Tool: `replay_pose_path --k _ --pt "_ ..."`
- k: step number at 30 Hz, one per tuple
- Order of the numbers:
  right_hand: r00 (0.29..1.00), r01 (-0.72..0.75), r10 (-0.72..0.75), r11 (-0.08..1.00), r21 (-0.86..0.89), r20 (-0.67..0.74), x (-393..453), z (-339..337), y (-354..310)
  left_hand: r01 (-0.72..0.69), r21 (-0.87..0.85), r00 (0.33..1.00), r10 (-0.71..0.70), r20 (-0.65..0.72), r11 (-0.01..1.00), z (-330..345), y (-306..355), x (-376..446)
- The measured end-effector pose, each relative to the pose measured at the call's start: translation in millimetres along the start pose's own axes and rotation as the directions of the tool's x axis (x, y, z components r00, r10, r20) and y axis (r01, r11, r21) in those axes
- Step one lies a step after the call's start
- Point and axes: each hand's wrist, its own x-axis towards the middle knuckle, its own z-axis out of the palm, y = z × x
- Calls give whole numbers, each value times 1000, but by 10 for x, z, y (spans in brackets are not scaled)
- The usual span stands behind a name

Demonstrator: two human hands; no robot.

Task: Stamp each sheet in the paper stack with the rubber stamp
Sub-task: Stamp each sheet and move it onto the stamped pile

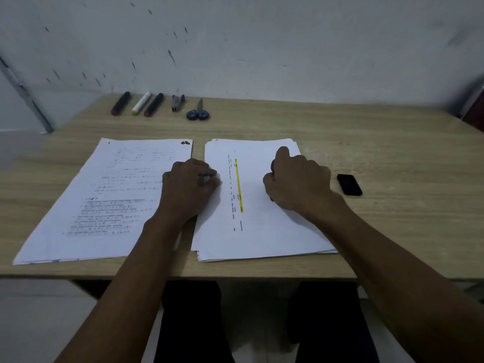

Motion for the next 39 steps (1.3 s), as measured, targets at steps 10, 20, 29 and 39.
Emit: replay_pose_path --k 10,20,29,39 --pt "988 -71 31 961 266 152 -11 -115 120 -21 13 1000 21 4 1000 -23 3 -21" --pt "865 -263 466 737 622 -187 -60 -105 799 -39 25 999 39 2 999 -13 -56 -28" --pt "793 -325 558 726 606 -243 -122 -121 1145 -57 42 998 58 -32 997 -12 -31 -34" --pt "821 -328 533 734 595 -205 -167 -38 1112 -44 30 999 44 -15 999 -32 -17 -43"
